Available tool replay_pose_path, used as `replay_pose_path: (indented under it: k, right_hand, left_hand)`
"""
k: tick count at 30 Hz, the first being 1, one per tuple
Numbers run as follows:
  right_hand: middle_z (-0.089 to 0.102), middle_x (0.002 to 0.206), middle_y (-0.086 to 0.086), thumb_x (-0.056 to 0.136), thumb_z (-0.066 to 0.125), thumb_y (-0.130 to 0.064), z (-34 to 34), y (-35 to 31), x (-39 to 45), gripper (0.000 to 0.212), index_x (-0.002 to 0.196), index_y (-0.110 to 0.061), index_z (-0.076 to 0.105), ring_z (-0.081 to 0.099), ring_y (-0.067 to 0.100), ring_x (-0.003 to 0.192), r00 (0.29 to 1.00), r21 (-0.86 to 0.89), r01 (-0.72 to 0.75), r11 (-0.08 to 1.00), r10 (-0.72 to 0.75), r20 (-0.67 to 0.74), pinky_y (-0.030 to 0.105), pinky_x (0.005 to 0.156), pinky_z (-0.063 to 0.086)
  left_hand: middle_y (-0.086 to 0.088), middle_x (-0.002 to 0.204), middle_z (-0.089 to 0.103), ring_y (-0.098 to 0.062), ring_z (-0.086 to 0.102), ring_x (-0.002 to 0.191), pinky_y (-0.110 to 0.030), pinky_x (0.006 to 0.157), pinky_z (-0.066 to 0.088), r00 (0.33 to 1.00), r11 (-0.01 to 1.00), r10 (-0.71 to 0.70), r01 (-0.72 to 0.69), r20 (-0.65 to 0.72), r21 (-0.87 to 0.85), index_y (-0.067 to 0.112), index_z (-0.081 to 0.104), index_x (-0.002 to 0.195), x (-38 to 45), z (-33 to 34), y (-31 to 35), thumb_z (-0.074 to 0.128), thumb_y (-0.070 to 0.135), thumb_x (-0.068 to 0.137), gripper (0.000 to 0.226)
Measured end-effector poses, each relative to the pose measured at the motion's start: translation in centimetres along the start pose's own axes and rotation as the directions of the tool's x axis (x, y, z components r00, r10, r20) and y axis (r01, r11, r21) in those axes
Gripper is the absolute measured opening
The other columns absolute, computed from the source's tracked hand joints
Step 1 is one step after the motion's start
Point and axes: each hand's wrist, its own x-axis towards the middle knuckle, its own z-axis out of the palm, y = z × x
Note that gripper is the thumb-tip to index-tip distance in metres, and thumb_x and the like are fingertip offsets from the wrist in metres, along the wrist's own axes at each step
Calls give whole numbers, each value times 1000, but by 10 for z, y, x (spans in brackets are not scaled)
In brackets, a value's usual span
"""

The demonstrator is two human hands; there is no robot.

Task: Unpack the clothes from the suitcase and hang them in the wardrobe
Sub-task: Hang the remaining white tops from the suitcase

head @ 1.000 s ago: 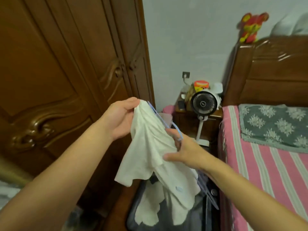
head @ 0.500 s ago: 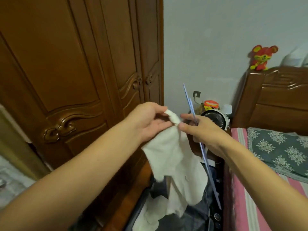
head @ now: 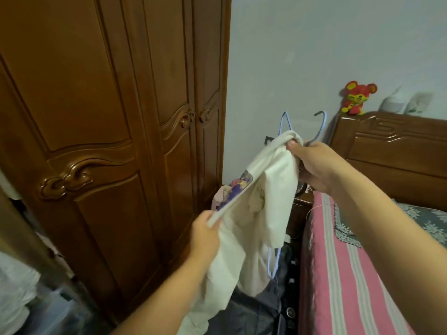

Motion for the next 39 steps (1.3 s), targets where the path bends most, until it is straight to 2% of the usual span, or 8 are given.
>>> replay_pose_path:
  k: [6, 9, 13, 22, 25, 28, 34, 39]
  right_hand:
    - [72, 110, 12, 101, 57, -30, -38, 26, -2, 35, 122, -2, 61, 70, 26, 99, 980, -75, -178, 981, 170, -106, 41, 86, 57]
    - [72, 118, 14, 101, 54, -32, -42, 30, -8, 38, 129, -6, 60, 69, 28, 107, 965, 58, -261, 964, 262, -19, 40, 85, 55]
    - [73, 106, 15, 103, 52, -30, -33, 28, -16, 32, 121, -5, 60, 73, 25, 90, 951, 71, -306, 949, 303, 57, 36, 71, 61]
    - [72, 85, 10, 104, 49, -27, -84, 36, -24, 22, 97, -9, 61, 70, 22, 74, 936, 177, -331, 927, 346, -59, 41, 81, 53]
    - [74, 99, 15, 102, 53, -27, -71, 33, -29, 29, 118, -4, 60, 72, 26, 83, 938, 114, -343, 932, 347, -18, 39, 77, 56]
    - [74, 104, 17, 100, 57, -28, -64, 26, -36, 38, 128, -2, 57, 73, 28, 88, 947, 90, -317, 944, 321, -28, 39, 75, 58]
    - [74, 103, 18, 101, 55, -27, -78, 25, -74, 33, 120, 0, 61, 73, 29, 93, 954, 150, -276, 949, 289, -74, 39, 77, 59]
    - [74, 100, 19, 103, 52, -21, -79, 61, -103, 31, 122, 2, 59, 72, 27, 82, 933, 157, -324, 933, 342, -112, 35, 69, 60]
  left_hand:
    - [-7, 97, 75, -20, 71, 87, -29, 69, 56, 861, 949, -274, 315, 429, -27, 16, 75, 98, 40, -77, 55, 79, 27, 86, 17]
    - [-1, 118, 63, -14, 65, 101, -29, 81, 55, 953, 972, -122, 57, 279, 229, 25, 58, 129, 45, -68, 77, 74, 38, 90, 44]
    - [5, 102, 67, 2, 60, 71, -16, 64, 48, 743, 964, 26, -195, 669, 179, 30, 59, 129, 4, -3, 50, 76, 24, 90, 43]
    - [-4, 76, 65, -13, 58, 57, -27, 54, 48, 984, 968, -79, 36, 162, 250, 15, 67, 93, 3, -10, 25, 46, 4, 100, 24]
    - [-13, 99, 74, -24, 74, 84, -37, 73, 61, 643, 832, -485, 548, 593, 86, 5, 63, 117, -35, 39, 43, 47, 36, 105, 36]
    - [-18, 108, 73, -33, 69, 105, -42, 92, 55, 342, 520, -489, 853, 802, -47, 0, 62, 125, -59, 82, 51, 53, 49, 100, 56]
    - [-18, 120, 64, -33, 59, 111, -43, 111, 42, 521, 235, -408, 854, 750, -465, 3, 70, 117, -40, 102, 76, 55, 44, 100, 47]
    - [-24, 120, 67, -35, 65, 108, -52, 101, 50, 545, 374, -436, 834, 716, -406, 1, 61, 121, -28, 105, 75, 56, 19, 102, 27]
